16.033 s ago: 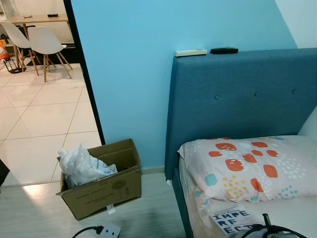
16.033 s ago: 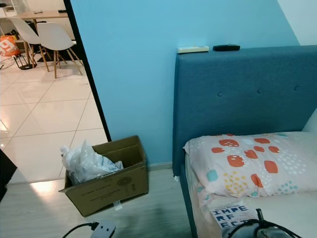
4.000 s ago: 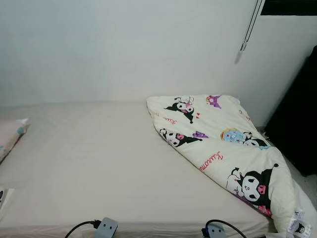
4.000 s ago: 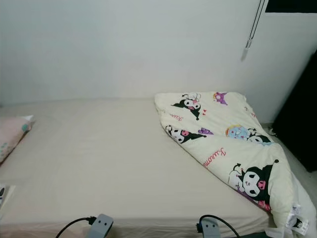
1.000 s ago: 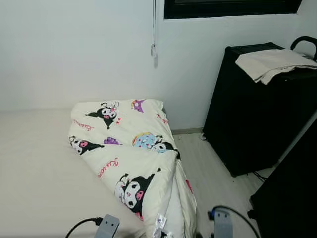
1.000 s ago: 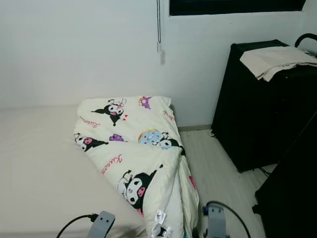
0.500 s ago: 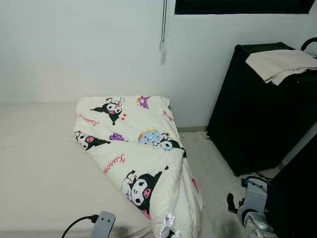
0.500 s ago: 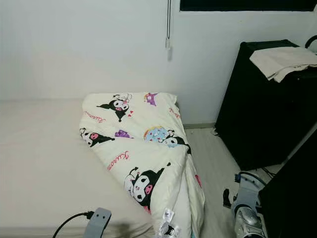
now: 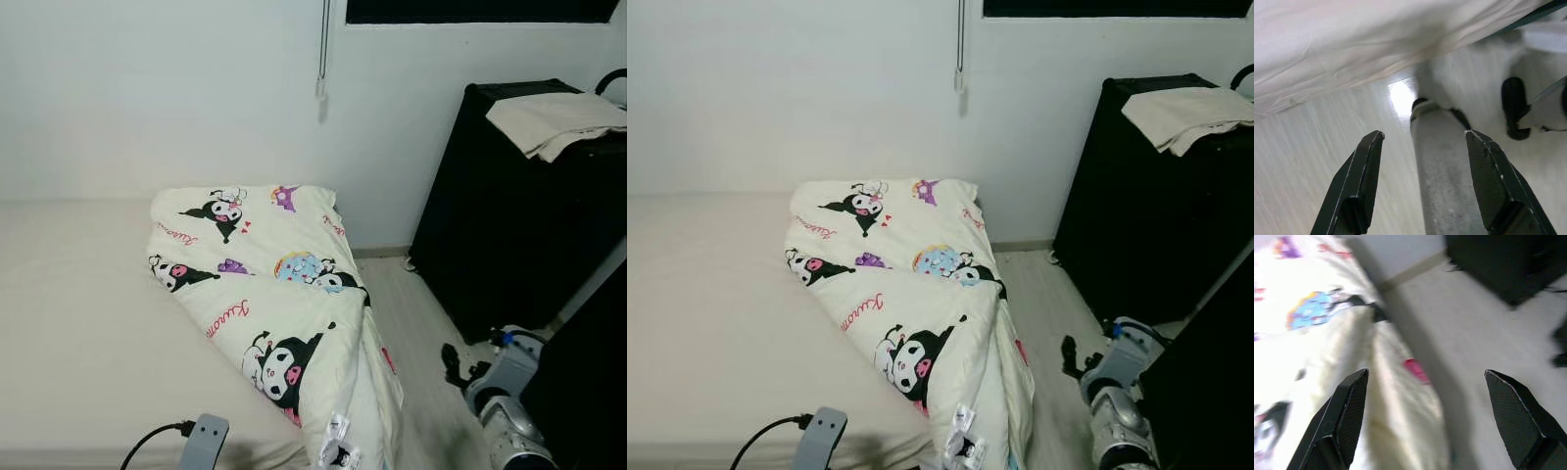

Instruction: Clean up the room

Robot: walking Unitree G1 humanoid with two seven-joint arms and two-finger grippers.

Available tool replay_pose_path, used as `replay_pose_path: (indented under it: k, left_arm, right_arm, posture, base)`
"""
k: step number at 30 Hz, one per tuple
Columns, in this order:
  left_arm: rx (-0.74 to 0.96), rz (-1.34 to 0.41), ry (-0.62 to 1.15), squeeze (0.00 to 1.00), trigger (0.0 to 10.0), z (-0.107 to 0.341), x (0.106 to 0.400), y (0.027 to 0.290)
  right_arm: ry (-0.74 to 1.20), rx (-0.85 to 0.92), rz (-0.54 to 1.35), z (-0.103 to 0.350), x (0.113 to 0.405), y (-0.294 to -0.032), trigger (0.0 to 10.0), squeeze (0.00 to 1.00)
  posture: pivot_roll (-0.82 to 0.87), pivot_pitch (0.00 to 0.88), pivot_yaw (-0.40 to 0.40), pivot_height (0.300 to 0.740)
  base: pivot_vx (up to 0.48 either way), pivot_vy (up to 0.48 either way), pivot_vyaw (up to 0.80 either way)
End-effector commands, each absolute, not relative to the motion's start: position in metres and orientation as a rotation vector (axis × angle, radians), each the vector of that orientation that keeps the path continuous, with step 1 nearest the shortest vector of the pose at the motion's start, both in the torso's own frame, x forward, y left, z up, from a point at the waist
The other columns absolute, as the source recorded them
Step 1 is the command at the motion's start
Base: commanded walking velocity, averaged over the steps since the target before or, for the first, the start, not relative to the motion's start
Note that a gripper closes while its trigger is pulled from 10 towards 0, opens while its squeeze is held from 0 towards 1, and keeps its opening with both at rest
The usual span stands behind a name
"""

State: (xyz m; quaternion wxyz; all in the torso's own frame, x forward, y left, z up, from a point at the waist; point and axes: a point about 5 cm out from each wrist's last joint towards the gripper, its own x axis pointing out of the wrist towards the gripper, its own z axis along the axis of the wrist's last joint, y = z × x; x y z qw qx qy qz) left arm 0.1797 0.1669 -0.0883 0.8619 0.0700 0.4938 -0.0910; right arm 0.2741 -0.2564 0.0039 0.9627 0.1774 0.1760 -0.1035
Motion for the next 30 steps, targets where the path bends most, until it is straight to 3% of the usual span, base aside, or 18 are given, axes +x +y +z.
replay_pose_path:
  k: [1, 5, 8, 13, 18, 25, 26, 30]
  left_arm:
    - [0.151, -0.183, 1.044, 0.0, 10.0, -0.089, 0.177, 0.17]
    - [0.118, -0.143, 1.019, 0.0, 10.0, -0.087, 0.181, 0.173]
    - [0.038, -0.071, 0.932, 0.0, 10.0, -0.076, 0.201, 0.177]
    - [-0.115, 0.0, 0.731, 0.0, 10.0, -0.047, 0.244, 0.185]
    - [-0.218, -0.102, 0.405, 0.0, 10.0, 0.011, 0.302, 0.19]
    - [-0.173, -0.118, 0.373, 0.0, 10.0, 0.017, 0.306, 0.194]
    - [-0.139, -0.106, 0.417, 0.0, 10.0, 0.006, 0.294, 0.199]
    - [-0.095, -0.093, 0.495, 0.0, 10.0, -0.012, 0.274, 0.206]
  right_arm:
    - [0.336, 0.389, -0.192, 0.006, 0.276, -0.253, 10.0, 0.0]
    - [0.295, 0.433, -0.124, 0.012, 0.283, -0.246, 10.0, 0.0]
    - [0.271, 0.439, -0.105, 0.016, 0.287, -0.246, 10.0, 0.0]
    - [0.207, 0.468, -0.107, 0.027, 0.293, -0.254, 10.0, 0.0]
    - [-0.009, 0.606, -0.142, 0.068, 0.313, -0.278, 10.0, 0.0]
    - [-0.059, 0.609, -0.039, 0.086, 0.329, -0.266, 10.0, 0.0]
    - [-0.06, 0.607, 0.033, 0.092, 0.339, -0.251, 10.0, 0.0]
    - [-0.039, 0.612, 0.068, 0.093, 0.345, -0.238, 10.0, 0.0]
  posture:
    - [-0.03, 0.0, -0.008, 0.632]
    - [-0.03, 0.0, -0.005, 0.617]
    - [-0.03, 0.0, -0.006, 0.607]
    - [-0.03, 0.0, -0.005, 0.592]
    - [-0.01, 0.0, 0.014, 0.567]
    - [0.02, 0.0, 0.039, 0.552]
    - [0.04, 0.021, 0.051, 0.542]
    - [0.06, 0.039, 0.053, 0.527]
  base:
    - [0.0, 0.0, 0.0]
    - [0.0, 0.0, 0.0]
    - [0.0, 0.0, 0.0]
    - [0.0, 0.0, 0.0]
    - [0.0, 0.0, 0.0]
    - [0.0, 0.0, 0.0]
    - [0.0, 0.0, 0.0]
    - [0.0, 0.0, 0.0]
